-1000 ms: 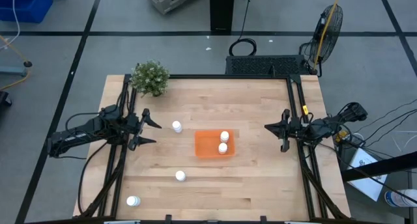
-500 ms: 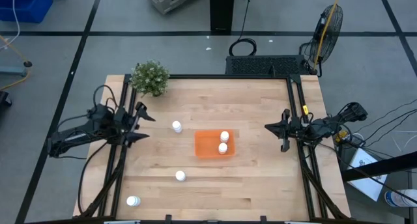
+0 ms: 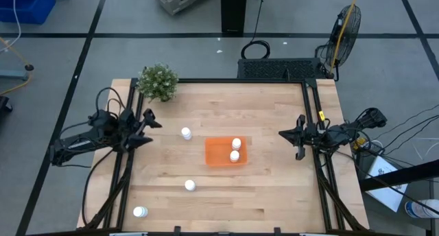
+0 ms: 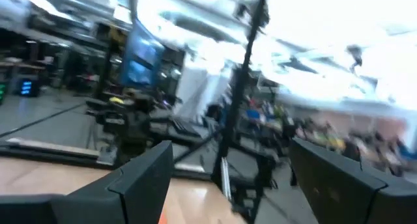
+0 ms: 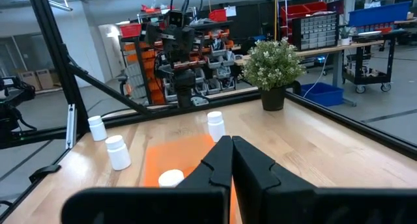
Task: Pick and place pill bottles into a basket
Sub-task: Put the white medicine bottle into the orange bin
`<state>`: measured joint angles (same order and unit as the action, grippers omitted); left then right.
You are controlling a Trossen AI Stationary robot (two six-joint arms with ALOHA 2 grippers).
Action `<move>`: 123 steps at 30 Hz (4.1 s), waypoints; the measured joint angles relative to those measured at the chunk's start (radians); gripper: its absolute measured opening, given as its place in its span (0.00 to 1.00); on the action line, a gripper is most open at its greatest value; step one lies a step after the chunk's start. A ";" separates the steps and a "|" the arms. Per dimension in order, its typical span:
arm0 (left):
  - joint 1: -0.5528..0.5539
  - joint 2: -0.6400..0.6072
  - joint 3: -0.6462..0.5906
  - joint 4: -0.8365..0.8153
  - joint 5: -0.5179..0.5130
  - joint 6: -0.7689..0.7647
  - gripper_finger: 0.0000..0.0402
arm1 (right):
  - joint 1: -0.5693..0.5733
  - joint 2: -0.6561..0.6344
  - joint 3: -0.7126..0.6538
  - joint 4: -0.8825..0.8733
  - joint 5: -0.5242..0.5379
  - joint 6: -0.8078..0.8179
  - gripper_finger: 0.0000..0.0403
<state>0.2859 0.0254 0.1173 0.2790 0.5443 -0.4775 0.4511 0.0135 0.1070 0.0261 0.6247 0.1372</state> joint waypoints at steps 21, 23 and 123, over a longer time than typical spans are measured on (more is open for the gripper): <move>-0.001 0.001 0.000 -0.228 0.027 0.256 0.04 | 0.000 0.000 0.000 0.000 0.002 0.000 0.00; -0.001 0.001 0.000 -0.227 -0.011 0.219 0.05 | 0.000 0.000 0.000 0.000 0.002 0.000 0.00; -0.163 1.166 0.000 0.403 -0.524 0.290 0.44 | 0.000 0.000 0.002 0.000 0.002 0.000 0.00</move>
<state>0.1230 1.1915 0.1177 0.6821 0.0206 -0.1875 0.4511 0.0135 0.1085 0.0261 0.6270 0.1375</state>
